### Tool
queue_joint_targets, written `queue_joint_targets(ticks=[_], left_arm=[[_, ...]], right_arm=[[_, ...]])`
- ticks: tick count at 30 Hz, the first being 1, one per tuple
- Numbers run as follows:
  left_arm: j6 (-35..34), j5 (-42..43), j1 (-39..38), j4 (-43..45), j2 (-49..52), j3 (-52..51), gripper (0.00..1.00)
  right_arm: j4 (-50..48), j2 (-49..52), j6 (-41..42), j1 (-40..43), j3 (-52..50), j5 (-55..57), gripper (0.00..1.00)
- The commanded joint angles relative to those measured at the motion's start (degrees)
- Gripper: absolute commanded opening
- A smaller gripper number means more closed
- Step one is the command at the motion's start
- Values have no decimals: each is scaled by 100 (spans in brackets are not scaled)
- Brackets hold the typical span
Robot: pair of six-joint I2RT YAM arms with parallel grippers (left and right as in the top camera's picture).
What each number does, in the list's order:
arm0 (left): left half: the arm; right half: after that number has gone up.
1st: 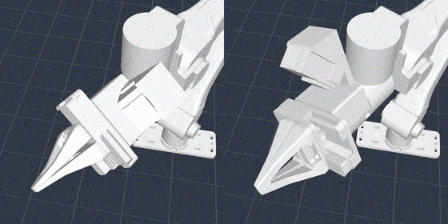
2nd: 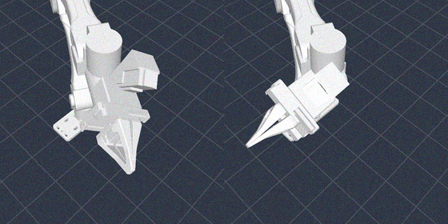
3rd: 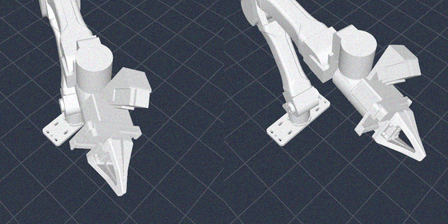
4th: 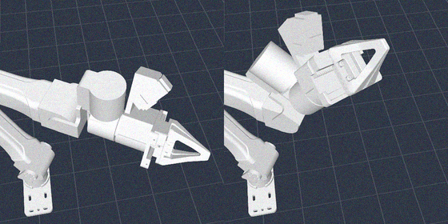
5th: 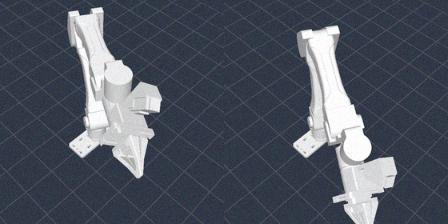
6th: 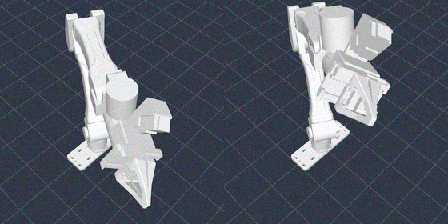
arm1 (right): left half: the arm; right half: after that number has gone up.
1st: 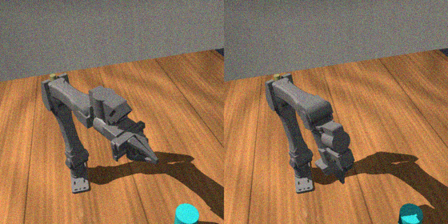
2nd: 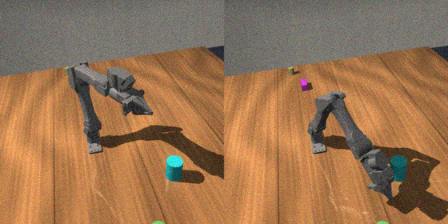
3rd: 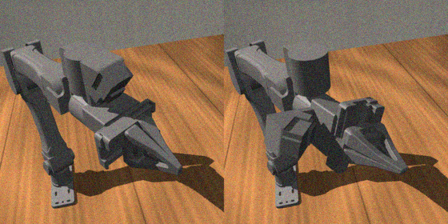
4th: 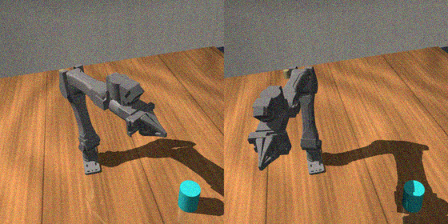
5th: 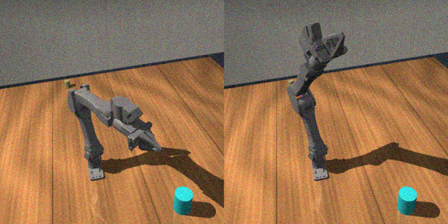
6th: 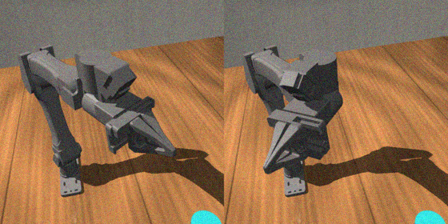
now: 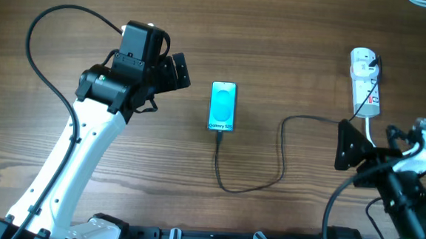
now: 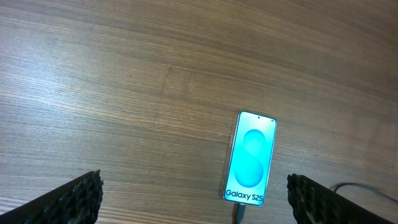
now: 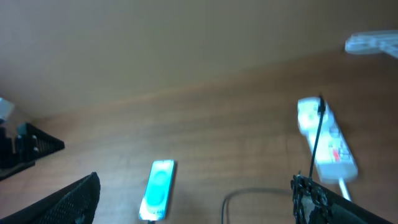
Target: Plug charger to phone and switch on socket
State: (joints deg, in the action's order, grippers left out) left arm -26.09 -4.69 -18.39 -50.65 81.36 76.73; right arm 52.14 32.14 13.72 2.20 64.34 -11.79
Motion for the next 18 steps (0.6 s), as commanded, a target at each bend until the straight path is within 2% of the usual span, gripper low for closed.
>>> queue_joint_targets(ticks=[1,6,15,18], left_arm=[[-52,-79,24,0,-31,-11,100],[-52,-79,24,0,-31,-11,100],[-52,-79,24,0,-31,-11,100],[-52,-79,24,0,-31,-11,100]], right_arm=[[-404,-560,-302,-151,-557,212,100],[-1405,-1445,-328,-162,-1915,205,100],[-3792,-3139,-518,-170,-4815,-138,100],[-4551,-3195,-516,-173,-5401,-136,100]])
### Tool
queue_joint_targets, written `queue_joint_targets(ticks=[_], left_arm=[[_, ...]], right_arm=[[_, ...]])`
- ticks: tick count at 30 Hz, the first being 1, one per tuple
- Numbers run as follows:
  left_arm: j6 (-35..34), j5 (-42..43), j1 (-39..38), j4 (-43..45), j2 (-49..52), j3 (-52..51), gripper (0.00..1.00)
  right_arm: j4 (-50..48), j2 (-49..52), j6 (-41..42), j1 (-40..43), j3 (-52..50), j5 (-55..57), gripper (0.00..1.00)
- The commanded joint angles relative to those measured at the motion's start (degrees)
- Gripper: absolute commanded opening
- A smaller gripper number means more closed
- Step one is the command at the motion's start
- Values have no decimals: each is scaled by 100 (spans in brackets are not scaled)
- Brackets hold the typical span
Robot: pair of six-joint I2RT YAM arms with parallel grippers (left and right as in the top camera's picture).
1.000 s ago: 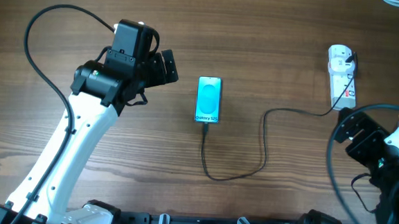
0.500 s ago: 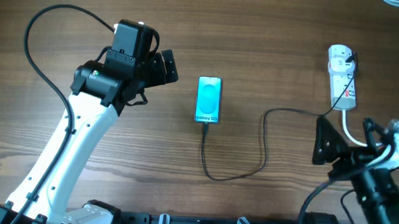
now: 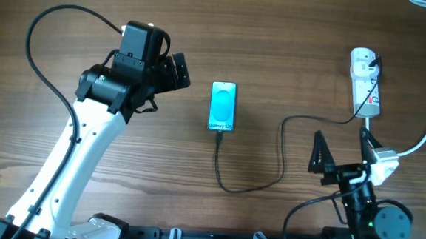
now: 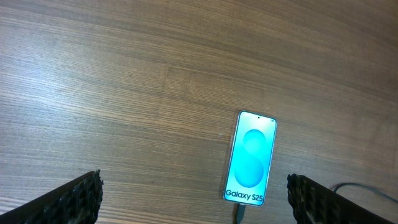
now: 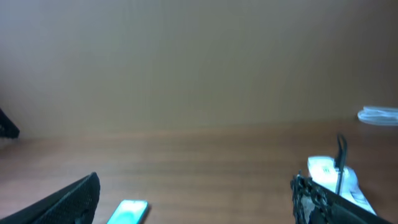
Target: Plug charger to phone and switch on socket
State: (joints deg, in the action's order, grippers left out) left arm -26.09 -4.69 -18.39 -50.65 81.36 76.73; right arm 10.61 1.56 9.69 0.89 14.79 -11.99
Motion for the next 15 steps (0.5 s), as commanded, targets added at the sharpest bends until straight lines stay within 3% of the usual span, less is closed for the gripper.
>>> queue_joint_targets(ticks=[1,9,15], left_arm=[[-52,-79,24,0,-31,-11,100],[-52,-79,24,0,-31,-11,100],[-52,-79,24,0,-31,-11,100]], right_arm=[[-603,-138,-114,-44,-570,-116,100],[-2452,-138,-175,-46,-1456,354,100],[-2275,-138,-866,-50,-1451,345,100]])
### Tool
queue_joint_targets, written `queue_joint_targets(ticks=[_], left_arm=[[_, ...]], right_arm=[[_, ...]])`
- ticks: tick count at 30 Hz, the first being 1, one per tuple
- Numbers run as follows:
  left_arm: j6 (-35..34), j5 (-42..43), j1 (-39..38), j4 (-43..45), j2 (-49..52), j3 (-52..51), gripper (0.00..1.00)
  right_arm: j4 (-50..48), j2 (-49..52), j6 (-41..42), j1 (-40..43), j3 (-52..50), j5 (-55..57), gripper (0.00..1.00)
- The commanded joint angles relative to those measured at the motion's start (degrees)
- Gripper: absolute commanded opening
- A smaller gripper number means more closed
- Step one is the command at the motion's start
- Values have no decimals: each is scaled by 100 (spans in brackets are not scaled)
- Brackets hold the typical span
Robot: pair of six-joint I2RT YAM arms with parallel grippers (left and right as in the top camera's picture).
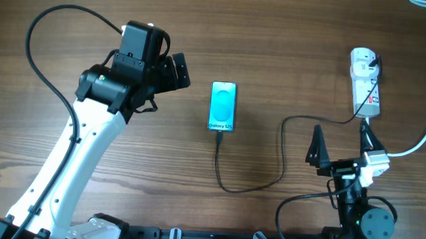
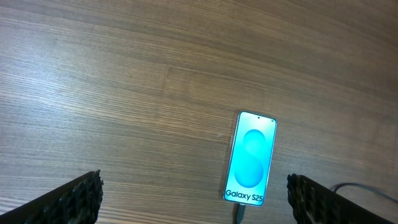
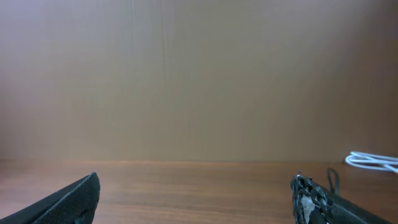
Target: Plug charger to phone and switch on socket
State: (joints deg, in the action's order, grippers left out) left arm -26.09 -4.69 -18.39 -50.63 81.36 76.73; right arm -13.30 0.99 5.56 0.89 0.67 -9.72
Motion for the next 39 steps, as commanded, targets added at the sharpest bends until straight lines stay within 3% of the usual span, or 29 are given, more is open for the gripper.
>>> queue_joint_targets(ticks=[1,7,13,20,26,39], left_arm=[[-52,-79,24,-2,-31,-11,100],[-52,-79,24,-2,-31,-11,100],[-52,-79,24,-2,-31,-11,100],[-52,-79,24,-2,-31,-11,100],[-52,-79,24,-2,-31,-11,100],[-52,-79,24,-2,-31,-11,100]], right_arm=[[260,-81,-520,-50,-39,118,100],[1296,-79,-507,-50,-39,164,100],[1338,-81,-398,-50,-37,634,100],[1344,-81,-1003,-50,-37,654,100],[1344,-81,-640,-50,-37,658,100],[1331,-79,-667,-50,-37,588,100]])
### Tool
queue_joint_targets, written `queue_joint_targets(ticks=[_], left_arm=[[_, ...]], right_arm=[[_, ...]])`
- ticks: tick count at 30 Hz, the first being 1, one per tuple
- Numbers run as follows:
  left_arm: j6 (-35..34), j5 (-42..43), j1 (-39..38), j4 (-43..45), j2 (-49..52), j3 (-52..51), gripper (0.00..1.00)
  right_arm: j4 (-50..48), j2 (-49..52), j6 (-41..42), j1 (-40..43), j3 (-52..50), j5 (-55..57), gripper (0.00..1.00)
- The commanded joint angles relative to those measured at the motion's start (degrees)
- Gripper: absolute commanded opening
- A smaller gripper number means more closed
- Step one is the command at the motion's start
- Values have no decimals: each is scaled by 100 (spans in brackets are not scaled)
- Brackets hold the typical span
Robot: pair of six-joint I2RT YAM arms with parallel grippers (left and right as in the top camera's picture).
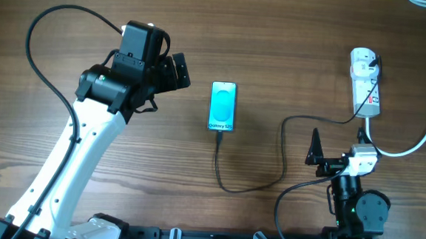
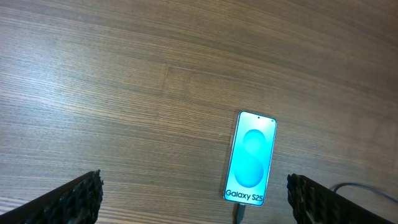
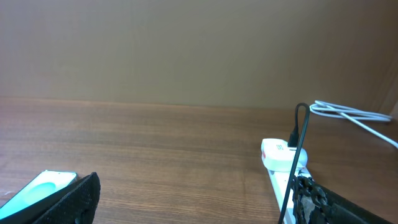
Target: Plug charger to phone and switch on socket
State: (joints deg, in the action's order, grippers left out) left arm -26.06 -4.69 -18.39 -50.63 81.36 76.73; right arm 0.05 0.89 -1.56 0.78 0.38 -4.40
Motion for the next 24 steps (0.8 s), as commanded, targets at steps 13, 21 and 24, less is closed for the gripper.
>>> queue_joint_targets(ticks=[13,21,24], left_arm=[[-55,-79,24,-2,-31,-11,100],[-55,-79,24,-2,-31,-11,100],[391,-380,31,-76,-87,-11,100]], right_arm=[[-4,-68,48,-39,-9,57,100],[-4,-68,46,-39,-9,57,100],[-4,-68,48,-39,-9,57,100]])
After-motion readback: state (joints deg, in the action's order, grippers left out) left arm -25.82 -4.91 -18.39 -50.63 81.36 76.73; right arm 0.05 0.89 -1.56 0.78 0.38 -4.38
